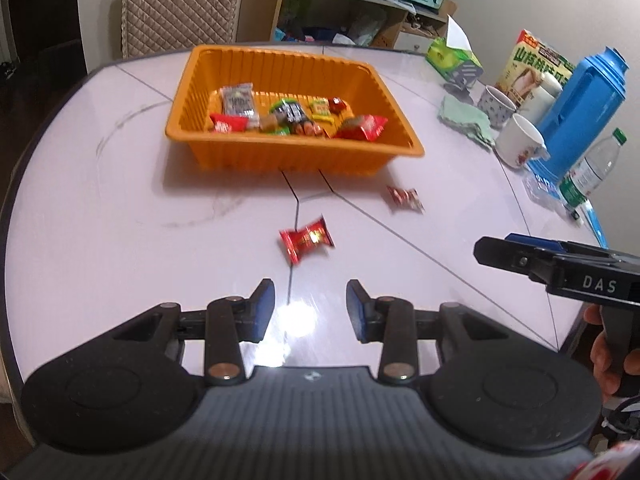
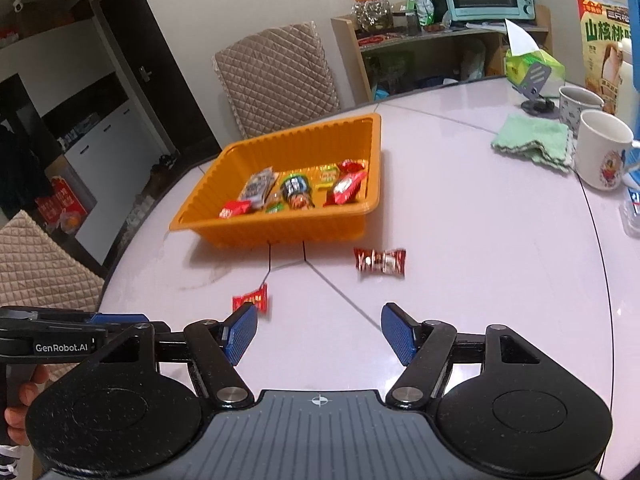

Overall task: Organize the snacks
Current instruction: 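Withdraw both tools from the tray toward the remaining candies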

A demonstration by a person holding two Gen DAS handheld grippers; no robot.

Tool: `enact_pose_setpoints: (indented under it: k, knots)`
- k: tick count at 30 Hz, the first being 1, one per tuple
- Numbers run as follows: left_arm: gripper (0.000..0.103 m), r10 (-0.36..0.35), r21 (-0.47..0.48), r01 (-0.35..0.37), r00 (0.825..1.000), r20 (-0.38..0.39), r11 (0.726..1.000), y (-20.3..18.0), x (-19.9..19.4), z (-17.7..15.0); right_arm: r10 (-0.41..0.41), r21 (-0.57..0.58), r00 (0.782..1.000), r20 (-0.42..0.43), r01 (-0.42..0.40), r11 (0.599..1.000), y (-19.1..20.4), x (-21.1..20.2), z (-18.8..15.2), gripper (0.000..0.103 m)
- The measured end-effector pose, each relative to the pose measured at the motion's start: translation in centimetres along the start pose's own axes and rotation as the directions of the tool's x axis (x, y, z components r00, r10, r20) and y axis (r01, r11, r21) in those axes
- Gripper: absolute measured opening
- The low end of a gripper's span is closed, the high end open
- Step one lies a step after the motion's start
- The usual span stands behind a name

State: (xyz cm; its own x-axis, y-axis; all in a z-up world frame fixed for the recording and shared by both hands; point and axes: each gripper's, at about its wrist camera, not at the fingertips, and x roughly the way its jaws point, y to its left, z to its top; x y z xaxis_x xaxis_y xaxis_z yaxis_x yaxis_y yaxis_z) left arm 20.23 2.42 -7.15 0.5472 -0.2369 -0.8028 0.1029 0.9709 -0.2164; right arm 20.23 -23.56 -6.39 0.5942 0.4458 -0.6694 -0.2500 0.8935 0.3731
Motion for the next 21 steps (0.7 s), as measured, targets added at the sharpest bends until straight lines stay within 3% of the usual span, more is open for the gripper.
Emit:
enact_pose_setpoints:
  k: [21]
  knots:
    - [0.035,0.016,0.033,-0.015,0.999,-0.038,0.999,-2.5,-0.8,-3.7,-0.006,-0.014,0.995,-0.102,0.004,1.000,0.8,-1.2,-5.0,0.069]
